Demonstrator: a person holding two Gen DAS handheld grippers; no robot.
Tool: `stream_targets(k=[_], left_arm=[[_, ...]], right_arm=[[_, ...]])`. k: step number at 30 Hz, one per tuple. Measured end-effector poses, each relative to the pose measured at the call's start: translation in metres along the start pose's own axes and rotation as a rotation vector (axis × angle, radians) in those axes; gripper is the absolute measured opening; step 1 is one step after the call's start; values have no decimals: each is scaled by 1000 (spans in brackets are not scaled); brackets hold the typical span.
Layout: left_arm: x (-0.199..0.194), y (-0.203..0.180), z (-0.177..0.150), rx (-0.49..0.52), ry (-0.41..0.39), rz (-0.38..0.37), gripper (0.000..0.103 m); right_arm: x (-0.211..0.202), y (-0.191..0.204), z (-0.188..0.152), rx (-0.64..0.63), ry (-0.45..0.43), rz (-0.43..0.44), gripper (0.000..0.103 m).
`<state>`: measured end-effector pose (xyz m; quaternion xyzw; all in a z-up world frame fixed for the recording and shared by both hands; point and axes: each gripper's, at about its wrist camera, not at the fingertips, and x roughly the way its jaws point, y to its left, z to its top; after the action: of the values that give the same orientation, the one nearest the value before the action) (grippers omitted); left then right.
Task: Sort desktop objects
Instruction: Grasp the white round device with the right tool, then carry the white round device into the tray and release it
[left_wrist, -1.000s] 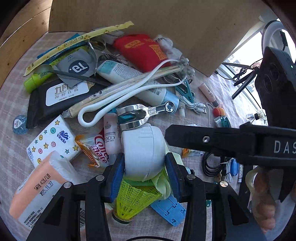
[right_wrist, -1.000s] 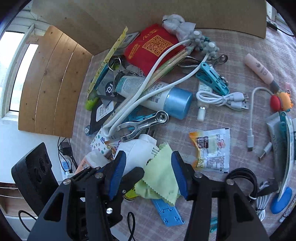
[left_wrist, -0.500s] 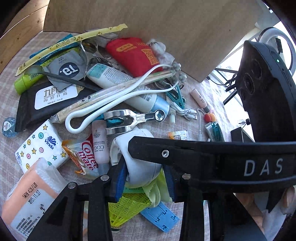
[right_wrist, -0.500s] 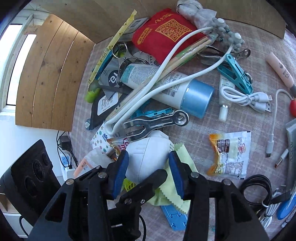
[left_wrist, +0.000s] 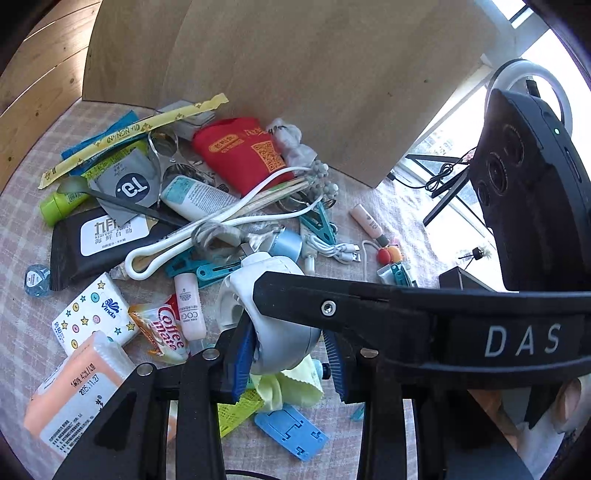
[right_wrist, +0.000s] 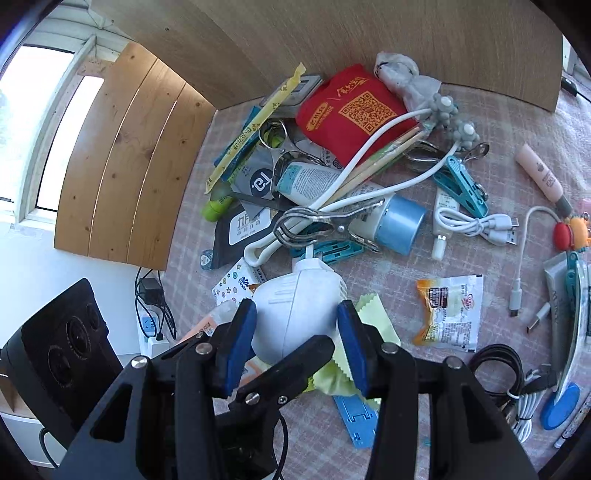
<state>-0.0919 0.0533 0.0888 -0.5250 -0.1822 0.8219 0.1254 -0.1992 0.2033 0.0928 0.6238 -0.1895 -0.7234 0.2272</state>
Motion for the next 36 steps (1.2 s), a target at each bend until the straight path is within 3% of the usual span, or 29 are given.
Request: stream_targets(k=[8,14,28,33,36], left_arm=[[1,-54,-8,75,6,-51,32],[21,-120,-20,173,52,-117,32],[101,-295,-71,409,271,-324,32],[123,-340,-106,530,335,-320,31],[132,-352,-119,554,382,-312,30]], right_arm=[[-52,-26,-19,21,-71,-24,45],[-104,-75,-46,93,-144,-68,45],[-212,-224,-140,384,-309,-194,47],[-224,-268,-171,472,-308,-229,47],[-227,-285,-185,507,-298,-227,47]])
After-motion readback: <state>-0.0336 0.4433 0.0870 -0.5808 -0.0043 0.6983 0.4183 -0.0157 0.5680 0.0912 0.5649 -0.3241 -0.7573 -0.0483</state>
